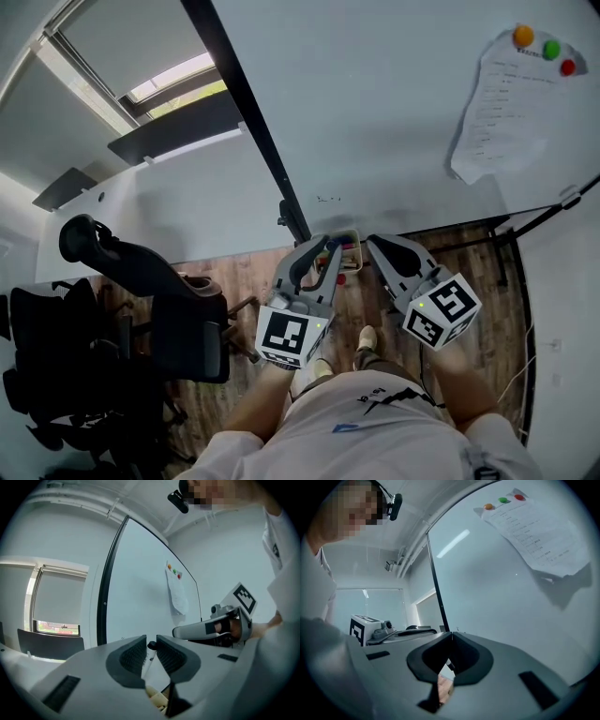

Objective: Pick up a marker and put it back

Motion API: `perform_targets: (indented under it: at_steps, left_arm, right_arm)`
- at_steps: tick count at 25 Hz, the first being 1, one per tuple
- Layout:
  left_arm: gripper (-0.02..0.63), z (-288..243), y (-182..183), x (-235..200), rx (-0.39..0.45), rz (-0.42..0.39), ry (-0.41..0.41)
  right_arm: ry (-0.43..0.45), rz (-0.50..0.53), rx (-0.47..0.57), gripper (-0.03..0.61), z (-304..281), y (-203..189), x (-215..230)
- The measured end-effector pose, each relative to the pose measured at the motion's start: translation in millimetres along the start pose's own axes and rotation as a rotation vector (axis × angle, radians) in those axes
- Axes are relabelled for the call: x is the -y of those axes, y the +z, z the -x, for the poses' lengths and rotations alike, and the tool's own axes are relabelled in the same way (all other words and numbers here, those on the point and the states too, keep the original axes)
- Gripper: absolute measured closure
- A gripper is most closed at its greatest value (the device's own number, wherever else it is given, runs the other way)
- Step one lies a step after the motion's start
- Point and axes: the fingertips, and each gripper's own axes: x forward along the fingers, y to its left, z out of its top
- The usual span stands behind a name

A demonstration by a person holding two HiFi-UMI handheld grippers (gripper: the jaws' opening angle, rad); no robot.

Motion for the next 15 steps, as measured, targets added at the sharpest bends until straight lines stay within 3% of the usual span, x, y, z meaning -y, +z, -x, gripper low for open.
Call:
perform_targets:
  at_steps: [15]
  left_arm:
    - [0.538, 12.2, 12.7, 0.9, 0.03, 0.009, -0.01]
  right_arm:
    - [-0.003, 0.021, 0.027, 0.565, 3.5, 10.1, -18.5]
